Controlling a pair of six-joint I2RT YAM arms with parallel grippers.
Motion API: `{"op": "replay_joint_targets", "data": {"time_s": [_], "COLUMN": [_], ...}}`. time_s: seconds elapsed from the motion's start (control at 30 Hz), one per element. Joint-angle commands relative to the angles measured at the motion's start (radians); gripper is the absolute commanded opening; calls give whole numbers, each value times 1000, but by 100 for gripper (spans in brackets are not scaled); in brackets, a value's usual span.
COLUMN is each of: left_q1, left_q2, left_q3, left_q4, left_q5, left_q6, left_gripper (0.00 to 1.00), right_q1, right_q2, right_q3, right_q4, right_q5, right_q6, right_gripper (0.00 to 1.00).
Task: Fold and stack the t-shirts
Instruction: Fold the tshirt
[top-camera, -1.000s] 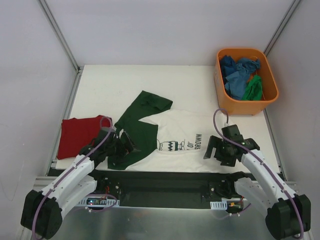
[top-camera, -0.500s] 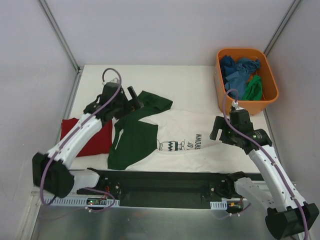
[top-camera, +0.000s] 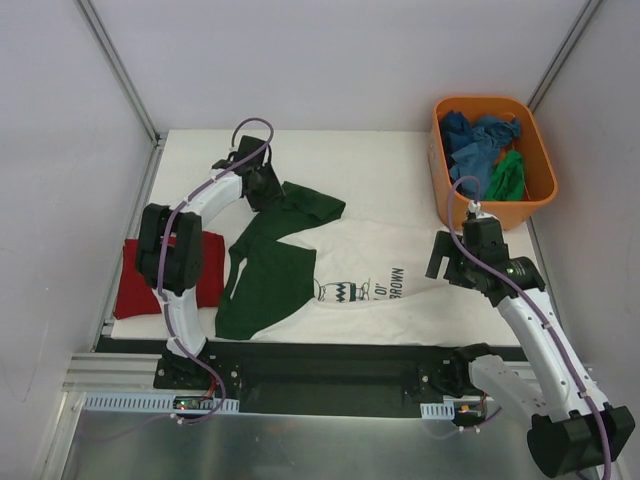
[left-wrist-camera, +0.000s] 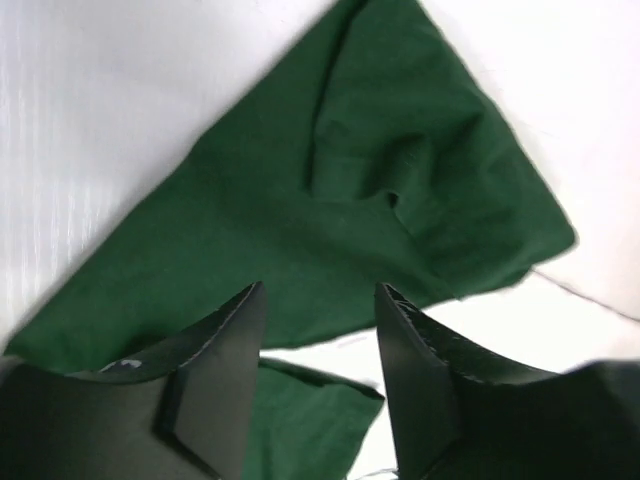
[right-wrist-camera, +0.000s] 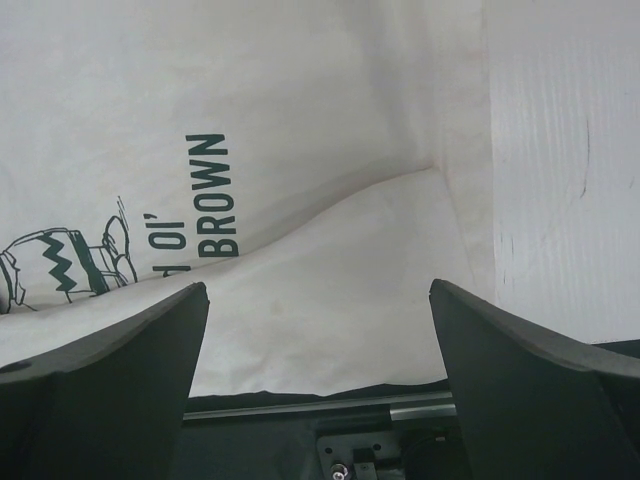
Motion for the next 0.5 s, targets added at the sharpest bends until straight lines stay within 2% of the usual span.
{"op": "replay_joint_targets", "data": {"time_s": [0.0,0.47], "left_q1": [5,7], "left_q2": [87,259], "left_q3": [83,193], "left_q4": [-10,-10], "left_q5": [21,81], "left_q6": [-1,-36], "left_gripper": [45,37], "right_q1": [-34,-95], "right_q2": [-37,-48], "right_q3": [-1,-10], "right_q4": [8,2], "right_q5": [36,50], "right_q6": [-38,-69], "right_gripper": [97,97]}}
